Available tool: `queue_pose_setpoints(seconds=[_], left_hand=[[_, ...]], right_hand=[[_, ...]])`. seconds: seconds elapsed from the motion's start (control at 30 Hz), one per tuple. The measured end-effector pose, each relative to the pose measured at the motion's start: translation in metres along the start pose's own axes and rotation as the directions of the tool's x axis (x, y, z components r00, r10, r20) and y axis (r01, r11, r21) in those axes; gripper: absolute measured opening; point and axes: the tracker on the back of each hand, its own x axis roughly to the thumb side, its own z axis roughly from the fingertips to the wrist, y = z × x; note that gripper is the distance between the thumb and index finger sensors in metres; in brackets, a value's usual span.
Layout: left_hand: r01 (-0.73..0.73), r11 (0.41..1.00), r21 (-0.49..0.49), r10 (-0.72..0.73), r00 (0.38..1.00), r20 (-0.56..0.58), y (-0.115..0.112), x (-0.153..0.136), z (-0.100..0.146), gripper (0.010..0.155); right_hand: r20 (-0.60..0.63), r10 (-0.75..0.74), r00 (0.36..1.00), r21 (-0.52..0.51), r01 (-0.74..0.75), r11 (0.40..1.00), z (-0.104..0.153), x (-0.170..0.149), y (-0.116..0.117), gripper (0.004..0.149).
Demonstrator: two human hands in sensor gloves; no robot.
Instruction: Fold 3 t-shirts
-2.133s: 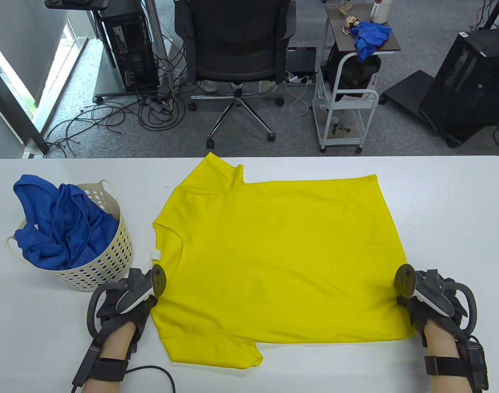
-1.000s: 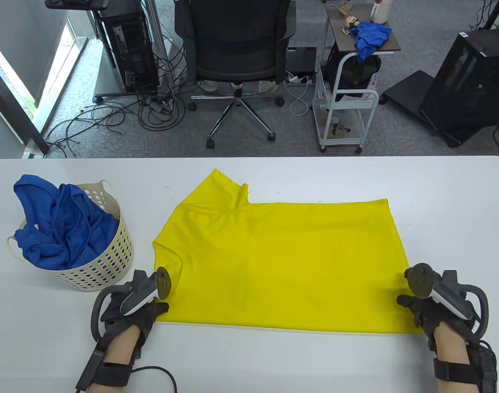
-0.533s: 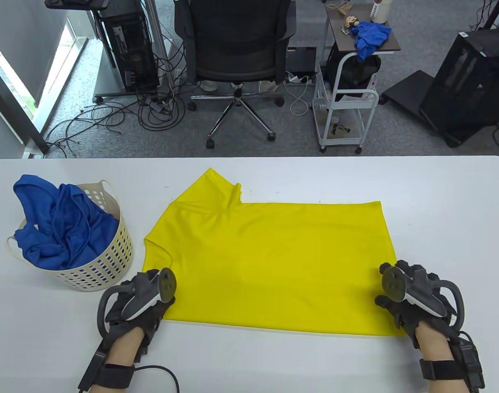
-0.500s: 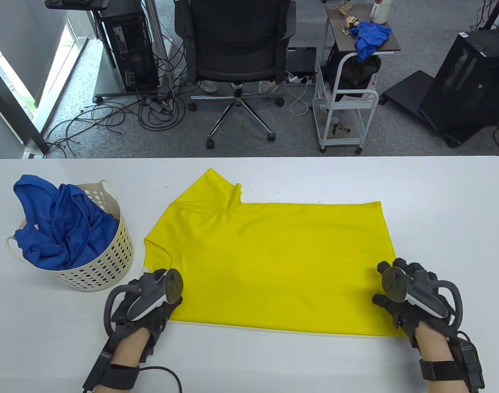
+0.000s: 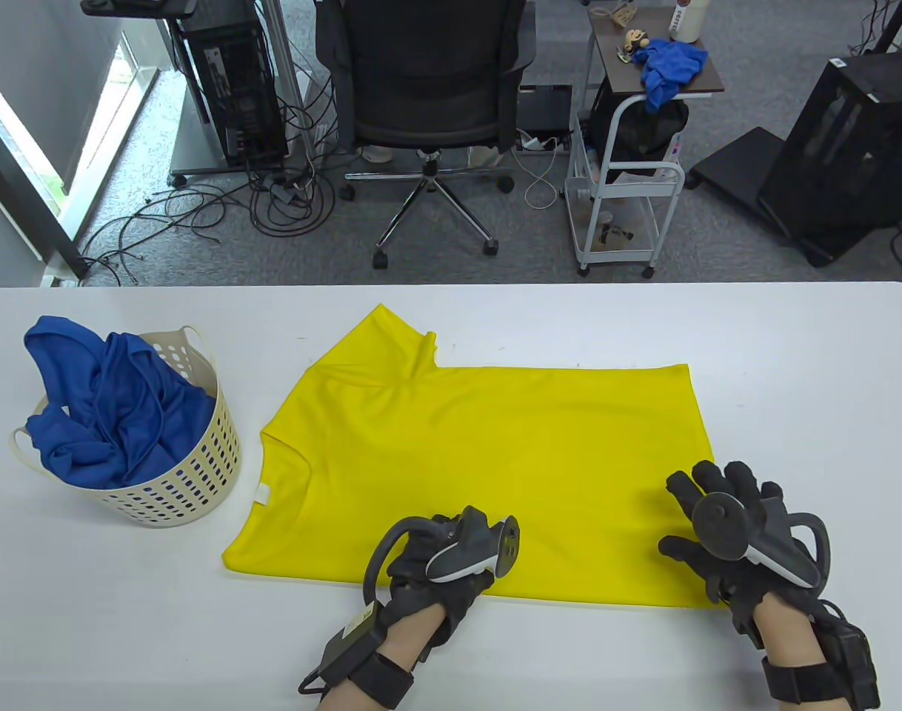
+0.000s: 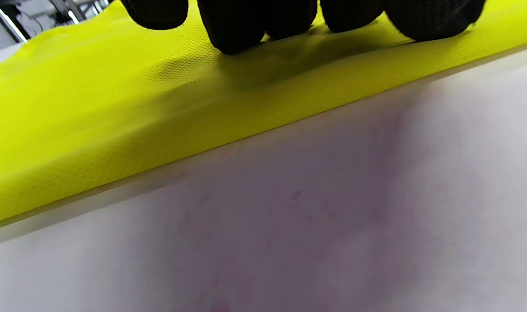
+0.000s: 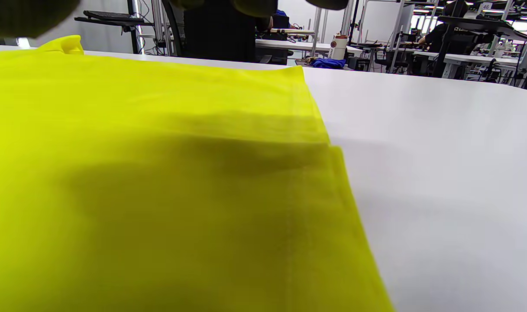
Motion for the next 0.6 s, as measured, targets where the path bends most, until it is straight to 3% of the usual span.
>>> queue_pose_setpoints(seconds=[0.17,0.27,0.4,0.53,0.6], left_hand=[[-0.021,0.999,0.029,0.021,1.000,-0.001,-0.005,0.001,0.002,0.065],[-0.009,0.996,0.087,0.007,1.000,0.021,-0.006,0.004,0.005,0.054],[0.006,0.997,0.077,-0.007,1.000,0.013,-0.007,0.007,0.008,0.041],[-0.018,0.998,0.052,0.017,0.999,0.030,-0.004,0.005,0.009,0.048],[-0.045,0.999,-0.026,0.047,0.997,0.058,-0.003,0.002,0.013,0.059]], right_hand=[[0.003,0.022,1.000,0.021,-0.022,1.000,-0.003,0.003,0.005,0.081],[0.006,0.029,1.000,0.031,-0.030,0.999,-0.004,0.005,0.007,0.081],[0.004,0.023,1.000,0.040,-0.023,0.999,-0.003,0.004,0.008,0.080],[-0.003,0.023,1.000,0.050,-0.023,0.999,-0.004,0.003,0.009,0.080],[-0.004,0.022,1.000,0.052,-0.021,0.998,-0.004,0.003,0.009,0.080]])
